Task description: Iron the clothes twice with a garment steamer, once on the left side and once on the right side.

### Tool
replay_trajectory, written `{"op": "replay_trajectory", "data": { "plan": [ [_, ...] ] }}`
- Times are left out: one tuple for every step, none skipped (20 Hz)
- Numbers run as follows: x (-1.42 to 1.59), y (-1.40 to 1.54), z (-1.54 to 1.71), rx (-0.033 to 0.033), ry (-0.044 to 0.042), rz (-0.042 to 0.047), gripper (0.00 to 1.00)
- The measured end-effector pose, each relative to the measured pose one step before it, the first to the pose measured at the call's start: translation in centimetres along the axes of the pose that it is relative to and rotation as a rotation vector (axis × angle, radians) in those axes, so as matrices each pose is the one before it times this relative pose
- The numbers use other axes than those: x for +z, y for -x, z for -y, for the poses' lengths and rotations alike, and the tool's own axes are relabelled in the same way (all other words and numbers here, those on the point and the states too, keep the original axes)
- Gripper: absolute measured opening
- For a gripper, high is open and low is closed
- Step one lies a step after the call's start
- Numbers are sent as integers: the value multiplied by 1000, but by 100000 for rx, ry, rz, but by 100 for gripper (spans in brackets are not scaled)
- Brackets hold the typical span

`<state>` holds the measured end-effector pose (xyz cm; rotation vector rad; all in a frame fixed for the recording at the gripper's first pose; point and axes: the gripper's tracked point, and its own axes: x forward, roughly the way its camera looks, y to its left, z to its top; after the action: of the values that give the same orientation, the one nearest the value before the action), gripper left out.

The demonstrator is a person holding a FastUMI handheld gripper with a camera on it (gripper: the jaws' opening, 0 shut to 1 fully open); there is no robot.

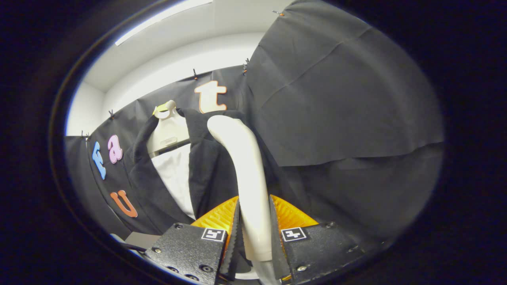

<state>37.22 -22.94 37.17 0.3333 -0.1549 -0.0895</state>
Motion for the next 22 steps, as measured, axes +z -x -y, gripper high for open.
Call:
{"op": "replay_trajectory", "data": {
  "plan": [
    [-13,-321,-461,-455,1843,946,38],
    [-151,-383,-373,-557,1977,174,38],
    [-221,-182,-278,-184,1201,-303,38],
    [-425,-161,-113,-894,1178,-809,38],
    [-414,-289,33,-1301,1288,-3,38],
    [-394,-57,189,-459,636,-452,38],
    [-424,97,48,9,-232,-920,38],
    [-491,167,172,-311,-113,-1051,38],
    [-448,-171,303,-747,514,-701,38],
    [-369,-19,344,-824,390,-808,38],
    [-477,-12,237,-568,122,-943,38],
    [-455,88,224,-379,66,-855,38],
    [-532,136,73,-288,281,-924,38],
    [-508,175,125,-122,512,-771,38],
    [-432,214,-6,-33,606,-635,38],
    [-559,117,-23,-86,847,-671,38],
    [-595,239,82,-250,817,-748,38],
    [-461,158,27,-154,334,-674,38],
    [-496,43,-10,-217,307,-750,38],
    [-503,69,31,-295,589,-691,38],
    [-523,130,20,-230,544,-684,38],
    [-556,137,43,-65,456,-951,38]
  ]
}}
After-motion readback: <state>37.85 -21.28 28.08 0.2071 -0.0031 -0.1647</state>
